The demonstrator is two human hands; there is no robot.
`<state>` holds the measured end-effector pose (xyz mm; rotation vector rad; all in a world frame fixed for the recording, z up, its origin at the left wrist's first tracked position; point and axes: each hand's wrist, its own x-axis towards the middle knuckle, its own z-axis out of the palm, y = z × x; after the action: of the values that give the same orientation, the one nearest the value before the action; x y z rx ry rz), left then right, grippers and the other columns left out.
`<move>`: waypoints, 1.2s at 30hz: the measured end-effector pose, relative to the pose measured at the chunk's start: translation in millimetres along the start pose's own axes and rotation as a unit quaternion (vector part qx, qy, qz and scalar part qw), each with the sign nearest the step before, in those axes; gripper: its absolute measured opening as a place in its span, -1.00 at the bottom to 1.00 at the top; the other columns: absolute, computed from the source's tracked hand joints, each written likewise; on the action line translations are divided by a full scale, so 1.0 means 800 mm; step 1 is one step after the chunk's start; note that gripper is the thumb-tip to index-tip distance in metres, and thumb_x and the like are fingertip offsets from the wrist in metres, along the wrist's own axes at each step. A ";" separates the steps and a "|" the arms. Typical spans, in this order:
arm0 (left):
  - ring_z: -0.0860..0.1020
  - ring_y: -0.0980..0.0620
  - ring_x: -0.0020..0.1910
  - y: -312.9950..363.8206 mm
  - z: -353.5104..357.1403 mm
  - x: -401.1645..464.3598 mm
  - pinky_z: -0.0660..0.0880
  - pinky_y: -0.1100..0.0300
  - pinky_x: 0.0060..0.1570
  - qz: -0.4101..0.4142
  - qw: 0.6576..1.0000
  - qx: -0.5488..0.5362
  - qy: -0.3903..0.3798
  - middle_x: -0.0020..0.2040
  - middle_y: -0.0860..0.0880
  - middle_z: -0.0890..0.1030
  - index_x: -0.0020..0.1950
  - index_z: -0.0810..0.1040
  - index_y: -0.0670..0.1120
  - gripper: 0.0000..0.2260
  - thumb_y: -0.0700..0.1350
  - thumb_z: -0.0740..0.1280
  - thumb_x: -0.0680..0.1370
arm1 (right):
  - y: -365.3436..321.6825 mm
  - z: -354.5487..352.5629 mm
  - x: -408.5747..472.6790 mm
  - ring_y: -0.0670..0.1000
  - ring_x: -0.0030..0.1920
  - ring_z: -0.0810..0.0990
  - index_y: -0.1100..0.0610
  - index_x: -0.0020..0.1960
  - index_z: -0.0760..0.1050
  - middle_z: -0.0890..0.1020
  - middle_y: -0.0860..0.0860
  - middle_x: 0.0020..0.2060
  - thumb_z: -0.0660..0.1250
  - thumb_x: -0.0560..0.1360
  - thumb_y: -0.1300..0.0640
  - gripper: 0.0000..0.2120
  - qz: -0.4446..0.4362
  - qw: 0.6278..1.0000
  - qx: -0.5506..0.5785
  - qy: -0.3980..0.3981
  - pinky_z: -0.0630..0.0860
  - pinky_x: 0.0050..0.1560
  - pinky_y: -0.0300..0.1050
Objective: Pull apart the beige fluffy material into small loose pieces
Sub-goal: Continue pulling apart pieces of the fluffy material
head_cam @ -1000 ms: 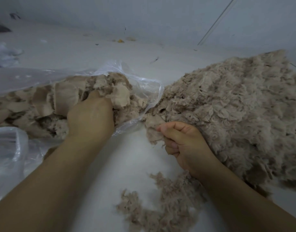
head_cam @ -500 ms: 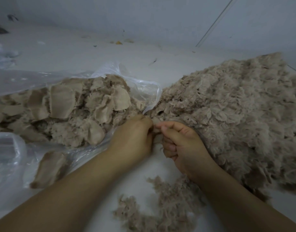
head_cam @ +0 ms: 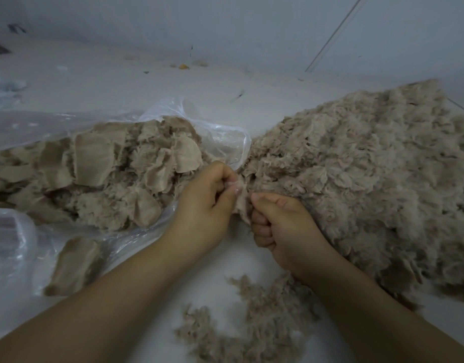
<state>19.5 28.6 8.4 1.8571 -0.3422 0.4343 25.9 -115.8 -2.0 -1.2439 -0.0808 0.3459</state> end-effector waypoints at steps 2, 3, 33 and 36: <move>0.30 0.20 -0.49 0.001 0.000 -0.001 0.25 0.32 -0.42 -0.006 0.999 -0.033 0.019 -0.47 0.11 0.38 -0.18 0.43 -0.03 -0.92 -0.15 0.27 0.51 | 0.001 -0.001 0.001 -0.16 -0.58 0.16 0.05 -0.39 0.53 0.27 -0.05 -0.52 0.15 0.65 0.24 -0.54 0.003 1.000 0.002 0.007 0.13 -0.60 -0.39; 0.30 0.20 -0.49 0.001 -0.001 -0.001 0.26 0.35 -0.44 -0.006 0.999 -0.044 0.027 -0.47 0.11 0.37 -0.18 0.43 -0.05 -0.92 -0.16 0.27 0.52 | 0.002 -0.001 0.002 -0.16 -0.59 0.16 0.09 -0.34 0.50 0.27 -0.05 -0.53 0.16 0.64 0.25 -0.60 0.003 1.000 -0.001 0.008 0.13 -0.60 -0.39; 0.39 0.15 -0.50 0.004 -0.005 -0.003 0.34 0.30 -0.45 -0.125 0.991 0.003 -0.055 -0.43 -0.03 0.54 -0.18 0.55 -0.20 -0.90 -0.24 0.44 0.50 | 0.004 -0.002 0.003 -0.16 -0.59 0.23 0.03 -0.40 0.59 0.39 -0.03 -0.53 0.19 0.64 0.17 -0.54 -0.011 1.000 -0.005 0.012 0.18 -0.59 -0.35; 0.34 0.17 -0.59 0.005 -0.011 -0.001 0.27 0.36 -0.55 -0.156 0.986 -0.045 -0.038 -0.56 0.02 0.46 -0.25 0.52 -0.25 -0.83 -0.25 0.39 0.54 | 0.002 0.000 0.003 -0.15 -0.60 0.21 0.07 -0.37 0.60 0.37 -0.02 -0.53 0.18 0.65 0.16 -0.55 -0.008 1.000 0.003 0.023 0.17 -0.60 -0.36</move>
<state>15.5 35.6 14.1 1.8026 -0.1161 0.1312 27.7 -114.4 -3.8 -1.2441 -0.0514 0.3035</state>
